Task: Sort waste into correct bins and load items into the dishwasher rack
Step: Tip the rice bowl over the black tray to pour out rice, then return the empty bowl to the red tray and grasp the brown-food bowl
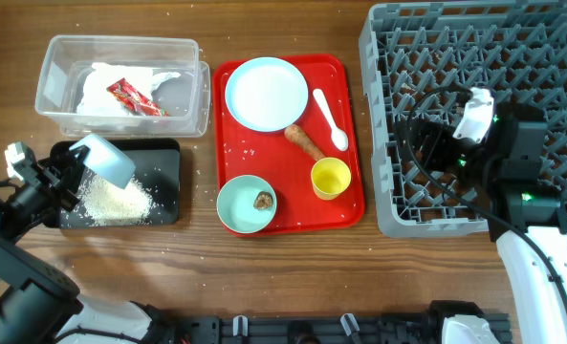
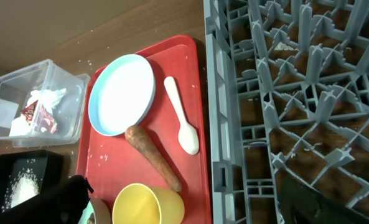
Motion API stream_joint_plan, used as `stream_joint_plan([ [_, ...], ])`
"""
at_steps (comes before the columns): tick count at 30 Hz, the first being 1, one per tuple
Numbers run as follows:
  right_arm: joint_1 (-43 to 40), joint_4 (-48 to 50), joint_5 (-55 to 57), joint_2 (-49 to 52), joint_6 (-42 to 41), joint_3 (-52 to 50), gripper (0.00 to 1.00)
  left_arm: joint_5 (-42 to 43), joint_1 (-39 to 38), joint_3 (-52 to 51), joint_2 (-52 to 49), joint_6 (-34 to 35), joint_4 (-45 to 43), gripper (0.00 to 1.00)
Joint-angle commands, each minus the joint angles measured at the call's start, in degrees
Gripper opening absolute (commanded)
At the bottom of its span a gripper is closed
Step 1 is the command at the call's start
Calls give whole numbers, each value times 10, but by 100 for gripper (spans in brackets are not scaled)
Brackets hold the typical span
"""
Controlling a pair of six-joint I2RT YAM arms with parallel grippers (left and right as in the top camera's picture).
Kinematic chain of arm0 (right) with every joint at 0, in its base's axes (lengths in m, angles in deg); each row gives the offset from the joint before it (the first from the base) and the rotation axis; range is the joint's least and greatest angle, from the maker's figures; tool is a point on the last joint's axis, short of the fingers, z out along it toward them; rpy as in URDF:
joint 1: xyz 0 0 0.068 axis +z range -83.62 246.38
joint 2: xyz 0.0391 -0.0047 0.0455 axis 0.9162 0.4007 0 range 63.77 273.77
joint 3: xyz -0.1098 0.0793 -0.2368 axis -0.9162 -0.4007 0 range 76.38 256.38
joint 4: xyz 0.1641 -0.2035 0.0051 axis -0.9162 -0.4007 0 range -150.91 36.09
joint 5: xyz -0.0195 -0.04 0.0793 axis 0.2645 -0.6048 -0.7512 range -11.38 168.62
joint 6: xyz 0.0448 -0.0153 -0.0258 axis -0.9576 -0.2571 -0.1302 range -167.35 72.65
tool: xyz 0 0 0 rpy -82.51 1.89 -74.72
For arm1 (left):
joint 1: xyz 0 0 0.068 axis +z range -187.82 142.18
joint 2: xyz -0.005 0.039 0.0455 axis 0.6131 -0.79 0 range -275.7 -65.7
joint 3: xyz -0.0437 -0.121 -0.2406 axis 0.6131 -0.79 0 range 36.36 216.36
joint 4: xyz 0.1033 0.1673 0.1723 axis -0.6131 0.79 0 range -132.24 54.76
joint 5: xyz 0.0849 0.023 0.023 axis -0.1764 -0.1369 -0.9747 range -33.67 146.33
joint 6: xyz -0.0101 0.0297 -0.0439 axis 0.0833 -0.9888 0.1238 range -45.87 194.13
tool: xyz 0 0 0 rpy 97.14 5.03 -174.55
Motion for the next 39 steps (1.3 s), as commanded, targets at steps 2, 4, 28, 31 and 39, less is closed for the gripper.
stream_joint_plan([
  [2, 2, 10, 1, 4, -4, 10, 100, -28, -21, 11, 66, -3, 1, 4],
  [4, 2, 18, 1, 4, -4, 10, 100, -45, -63, 31, 101, -3, -2, 4],
  [28, 2, -2, 2, 4, -3, 10, 100, -964, -869, 105, -37, 190, -289, 4],
  [31, 2, -2, 2, 4, -3, 10, 100, -964, -869, 105, -37, 190, -278, 21],
  [39, 2, -2, 2, 4, -3, 10, 100, -923, -869, 191, 34, 249, -118, 88],
])
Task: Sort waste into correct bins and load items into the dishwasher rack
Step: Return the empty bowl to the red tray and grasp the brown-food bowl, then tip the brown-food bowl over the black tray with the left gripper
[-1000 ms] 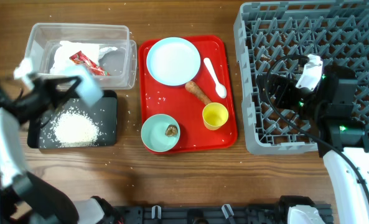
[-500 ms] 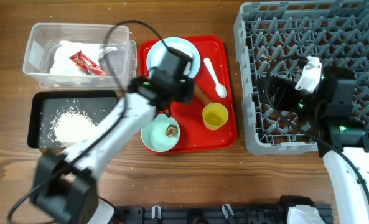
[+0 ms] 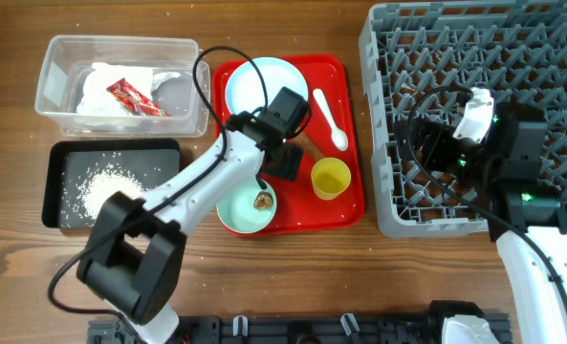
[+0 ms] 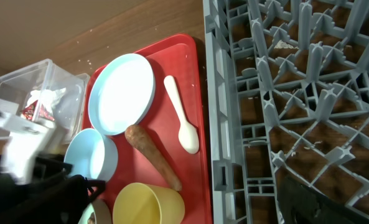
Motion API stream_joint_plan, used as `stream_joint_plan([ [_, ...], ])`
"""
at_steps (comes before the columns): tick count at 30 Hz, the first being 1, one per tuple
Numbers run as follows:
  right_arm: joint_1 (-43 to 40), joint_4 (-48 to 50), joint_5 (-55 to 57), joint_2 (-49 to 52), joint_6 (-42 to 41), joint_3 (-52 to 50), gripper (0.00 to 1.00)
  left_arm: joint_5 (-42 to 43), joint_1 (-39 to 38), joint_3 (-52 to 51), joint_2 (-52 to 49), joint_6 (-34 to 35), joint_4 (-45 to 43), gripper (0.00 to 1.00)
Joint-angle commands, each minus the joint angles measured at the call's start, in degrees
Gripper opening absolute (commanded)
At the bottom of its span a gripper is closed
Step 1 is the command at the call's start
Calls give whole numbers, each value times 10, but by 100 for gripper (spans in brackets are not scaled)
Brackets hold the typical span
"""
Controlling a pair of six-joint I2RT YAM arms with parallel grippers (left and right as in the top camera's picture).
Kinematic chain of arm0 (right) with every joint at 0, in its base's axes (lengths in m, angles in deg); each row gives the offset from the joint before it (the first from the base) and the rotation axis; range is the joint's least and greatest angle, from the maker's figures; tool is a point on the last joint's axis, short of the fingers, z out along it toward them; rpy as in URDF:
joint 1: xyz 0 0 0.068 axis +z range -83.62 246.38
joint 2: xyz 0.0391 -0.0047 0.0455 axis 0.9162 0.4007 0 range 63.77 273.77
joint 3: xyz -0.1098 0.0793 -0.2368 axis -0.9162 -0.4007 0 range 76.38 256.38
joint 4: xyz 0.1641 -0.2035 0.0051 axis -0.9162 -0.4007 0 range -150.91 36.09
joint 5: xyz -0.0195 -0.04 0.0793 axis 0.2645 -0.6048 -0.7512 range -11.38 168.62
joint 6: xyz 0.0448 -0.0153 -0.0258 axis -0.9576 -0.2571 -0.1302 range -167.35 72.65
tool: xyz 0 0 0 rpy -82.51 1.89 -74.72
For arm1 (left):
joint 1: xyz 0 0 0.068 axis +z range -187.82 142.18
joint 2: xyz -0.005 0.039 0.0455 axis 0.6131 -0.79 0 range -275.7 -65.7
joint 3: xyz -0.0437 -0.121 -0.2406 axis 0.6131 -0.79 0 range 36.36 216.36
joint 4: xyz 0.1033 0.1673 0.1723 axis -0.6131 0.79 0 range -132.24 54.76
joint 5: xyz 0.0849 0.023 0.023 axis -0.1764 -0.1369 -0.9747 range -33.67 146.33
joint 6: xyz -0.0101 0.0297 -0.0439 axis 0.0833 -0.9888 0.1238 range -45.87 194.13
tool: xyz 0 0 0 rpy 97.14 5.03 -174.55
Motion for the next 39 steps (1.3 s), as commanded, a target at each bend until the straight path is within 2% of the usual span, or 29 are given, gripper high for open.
stream_joint_plan([
  [1, 2, 1, 2, 4, 0, 10, 100, 20, -2, 47, 76, 59, 60, 87],
  [3, 2, 1, 2, 4, -1, 10, 100, 33, -2, 47, 94, 86, 125, 83],
  [5, 2, 2, 2, 4, -1, 10, 100, 85, -11, 28, 92, 86, 166, 78],
  [10, 2, 1, 2, 4, 0, 9, 100, 101, -74, -73, 92, 87, 163, 65],
  [12, 2, 1, 2, 4, -1, 9, 100, 101, -97, -112, 92, 87, 149, 60],
  [16, 2, -2, 1, 17, -1, 9, 100, 73, -111, -183, 92, 113, 57, 53],
  [19, 2, -8, 1, 30, -1, 9, 100, 37, -111, -194, 90, 115, 11, 43],
  [21, 2, -9, 1, 35, -2, 9, 100, 34, -111, -194, 90, 114, -5, 40],
  [23, 2, -10, 1, 36, -2, 9, 100, 32, -111, -194, 90, 114, -16, 32],
  [27, 2, -9, 1, 36, -2, 9, 100, 25, -111, -194, 90, 114, -24, 4],
  [33, 2, -9, 1, 36, -2, 9, 100, 26, -109, -183, 98, 139, -7, 4],
  [39, 2, -9, 2, 36, 0, 9, 100, 26, -62, -65, 182, 140, 66, 4],
])
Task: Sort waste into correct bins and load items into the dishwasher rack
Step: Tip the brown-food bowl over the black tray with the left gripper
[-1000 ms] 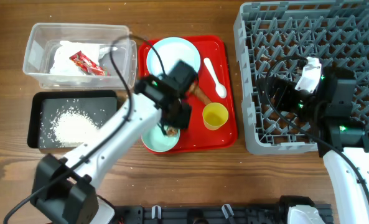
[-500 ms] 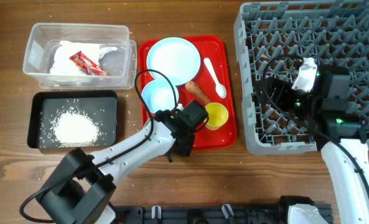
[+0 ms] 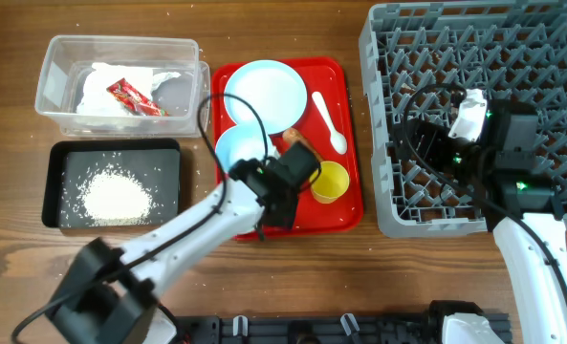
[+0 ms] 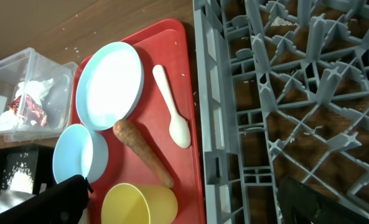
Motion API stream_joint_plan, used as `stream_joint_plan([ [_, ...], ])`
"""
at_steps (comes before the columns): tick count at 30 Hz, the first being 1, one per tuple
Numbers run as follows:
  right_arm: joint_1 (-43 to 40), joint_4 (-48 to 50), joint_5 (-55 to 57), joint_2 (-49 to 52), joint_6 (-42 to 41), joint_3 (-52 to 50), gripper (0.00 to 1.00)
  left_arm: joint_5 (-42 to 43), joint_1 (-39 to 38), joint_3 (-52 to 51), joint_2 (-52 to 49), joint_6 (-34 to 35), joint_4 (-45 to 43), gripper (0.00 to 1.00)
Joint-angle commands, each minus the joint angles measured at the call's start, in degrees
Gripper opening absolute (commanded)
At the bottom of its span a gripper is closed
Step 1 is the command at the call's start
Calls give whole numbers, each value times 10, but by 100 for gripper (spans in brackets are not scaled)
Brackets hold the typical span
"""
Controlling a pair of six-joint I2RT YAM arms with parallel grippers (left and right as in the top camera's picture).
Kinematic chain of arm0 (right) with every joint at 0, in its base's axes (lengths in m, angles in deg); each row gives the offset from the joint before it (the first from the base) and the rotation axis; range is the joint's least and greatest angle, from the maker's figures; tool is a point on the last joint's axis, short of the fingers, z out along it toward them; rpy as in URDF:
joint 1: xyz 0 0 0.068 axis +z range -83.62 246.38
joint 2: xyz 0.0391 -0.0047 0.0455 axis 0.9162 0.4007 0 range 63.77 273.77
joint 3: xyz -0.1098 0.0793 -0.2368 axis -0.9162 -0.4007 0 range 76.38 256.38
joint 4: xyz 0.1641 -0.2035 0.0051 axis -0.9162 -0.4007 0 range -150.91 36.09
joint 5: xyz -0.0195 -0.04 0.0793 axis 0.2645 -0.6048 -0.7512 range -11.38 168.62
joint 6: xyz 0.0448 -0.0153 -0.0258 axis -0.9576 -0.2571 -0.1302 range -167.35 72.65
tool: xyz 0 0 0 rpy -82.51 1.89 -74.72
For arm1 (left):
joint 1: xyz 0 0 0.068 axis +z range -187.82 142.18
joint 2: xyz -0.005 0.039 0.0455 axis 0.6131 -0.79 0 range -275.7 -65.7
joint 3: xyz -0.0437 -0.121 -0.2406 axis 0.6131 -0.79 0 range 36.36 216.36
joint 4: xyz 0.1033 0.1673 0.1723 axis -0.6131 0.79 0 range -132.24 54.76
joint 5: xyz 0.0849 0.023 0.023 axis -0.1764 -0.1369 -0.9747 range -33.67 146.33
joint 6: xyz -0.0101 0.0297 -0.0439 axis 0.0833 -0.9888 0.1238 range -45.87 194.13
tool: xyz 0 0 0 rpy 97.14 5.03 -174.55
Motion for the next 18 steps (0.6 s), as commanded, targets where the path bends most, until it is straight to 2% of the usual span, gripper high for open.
stream_joint_plan([
  [1, 2, 2, 1, 3, -1, 9, 100, -3, 45, 74, 78, 14, 21, 4],
  [4, 2, 6, 1, 3, -1, 9, 100, 6, 123, 90, 144, 14, 46, 4],
  [7, 2, 12, 1, 3, -1, 9, 100, 37, 241, 90, 189, 10, 67, 4],
  [10, 2, 17, 1, 3, -2, 9, 100, 100, 389, 88, 195, -53, 86, 4],
  [12, 2, 17, 1, 3, -2, 9, 100, 211, 539, 85, 172, -113, 83, 4],
  [15, 2, 21, 1, 3, -2, 9, 100, 351, 667, 85, 122, -191, 67, 4],
  [17, 2, 21, 1, 3, -2, 9, 100, 424, 723, 85, 77, -231, 54, 4],
  [18, 2, 21, 1, 3, -2, 9, 100, 489, 759, 85, 37, -263, 49, 4],
])
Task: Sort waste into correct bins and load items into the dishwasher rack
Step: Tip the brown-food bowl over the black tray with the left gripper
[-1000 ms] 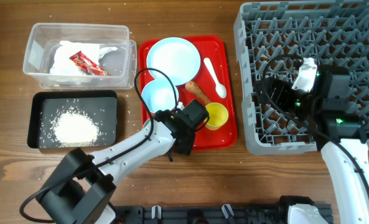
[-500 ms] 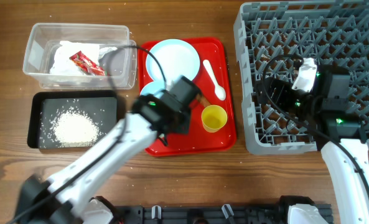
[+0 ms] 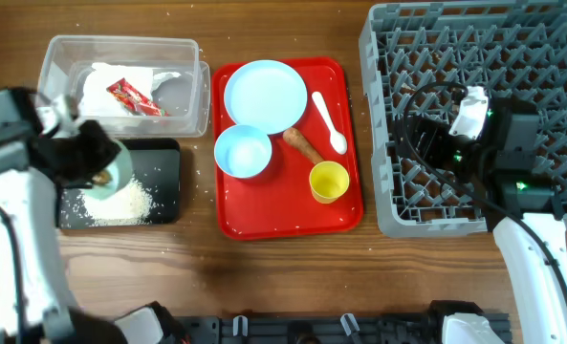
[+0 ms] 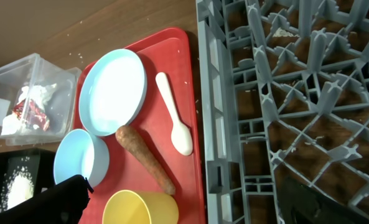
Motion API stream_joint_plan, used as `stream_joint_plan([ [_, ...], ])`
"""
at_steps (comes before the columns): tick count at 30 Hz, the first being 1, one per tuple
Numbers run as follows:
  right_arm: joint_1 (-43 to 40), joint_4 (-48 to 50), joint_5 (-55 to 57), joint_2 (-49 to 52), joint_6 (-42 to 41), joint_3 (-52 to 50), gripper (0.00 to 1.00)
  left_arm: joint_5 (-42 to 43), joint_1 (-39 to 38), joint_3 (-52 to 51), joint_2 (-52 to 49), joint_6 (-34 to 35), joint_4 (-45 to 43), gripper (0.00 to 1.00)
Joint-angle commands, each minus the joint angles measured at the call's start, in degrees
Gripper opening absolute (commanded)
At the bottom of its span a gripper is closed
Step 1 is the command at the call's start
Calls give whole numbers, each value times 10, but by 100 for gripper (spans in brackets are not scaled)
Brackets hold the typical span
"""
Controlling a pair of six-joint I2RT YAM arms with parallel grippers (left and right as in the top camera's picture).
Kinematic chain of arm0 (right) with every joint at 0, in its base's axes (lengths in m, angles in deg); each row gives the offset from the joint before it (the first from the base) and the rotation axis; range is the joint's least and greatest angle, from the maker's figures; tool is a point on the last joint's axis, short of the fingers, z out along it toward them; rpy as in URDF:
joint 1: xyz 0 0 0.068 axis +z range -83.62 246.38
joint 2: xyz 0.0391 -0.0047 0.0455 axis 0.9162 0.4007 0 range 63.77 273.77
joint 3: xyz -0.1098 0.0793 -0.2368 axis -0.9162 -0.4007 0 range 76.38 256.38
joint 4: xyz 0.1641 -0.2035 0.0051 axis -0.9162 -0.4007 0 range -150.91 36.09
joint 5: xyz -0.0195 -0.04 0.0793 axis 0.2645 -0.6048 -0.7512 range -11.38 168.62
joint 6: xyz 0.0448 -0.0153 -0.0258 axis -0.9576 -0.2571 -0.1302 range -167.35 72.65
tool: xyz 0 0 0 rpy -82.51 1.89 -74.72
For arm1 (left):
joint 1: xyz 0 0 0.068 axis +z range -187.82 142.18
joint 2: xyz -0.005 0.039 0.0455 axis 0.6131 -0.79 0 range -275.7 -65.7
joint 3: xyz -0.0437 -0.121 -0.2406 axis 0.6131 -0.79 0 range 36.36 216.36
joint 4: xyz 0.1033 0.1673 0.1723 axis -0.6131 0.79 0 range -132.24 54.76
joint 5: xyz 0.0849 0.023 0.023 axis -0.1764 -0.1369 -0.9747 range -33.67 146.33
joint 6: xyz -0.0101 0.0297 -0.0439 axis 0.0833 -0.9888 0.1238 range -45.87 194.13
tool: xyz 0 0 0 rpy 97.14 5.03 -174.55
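My left gripper (image 3: 94, 161) is shut on the rim of a pale green bowl (image 3: 114, 164) holding a brown scrap, tilted over the black tray (image 3: 163, 182) of white rice. The red tray (image 4: 131, 180) carries a blue plate (image 4: 116, 90), a small blue bowl (image 4: 78, 163), a carrot (image 4: 144, 158), a white spoon (image 4: 175, 121) and a yellow cup (image 4: 140, 208). My right gripper (image 4: 184, 211) is open over the left edge of the grey dishwasher rack (image 3: 474, 57), holding nothing.
A clear plastic bin (image 3: 120, 81) at the back left holds white paper and a red wrapper. Rice grains lie scattered on the wood near the trays. Cables run over the rack beside my right arm.
My left gripper has left the red tray's front with the green bowl and now holds it over the black tray. My right gripper has barely shifted.
At first my left gripper held the blue bowl tipped over the black tray while the green bowl sat on the red tray. Then the left arm was over the red tray. Then the blue bowl stood there and the gripper was at the green bowl, now over the black tray.
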Motion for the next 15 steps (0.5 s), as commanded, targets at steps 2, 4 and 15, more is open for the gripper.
stream_joint_plan([
  [2, 2, 3, 1, 3, -2, 9, 100, 260, 98, 3, -114, -138, -9, 4],
  [4, 2, 2, 1, 3, -2, 9, 100, 348, 132, 3, -173, -176, -2, 4],
  [15, 2, -4, 1, 3, -2, 9, 99, 603, 226, 3, -276, -230, 85, 4],
])
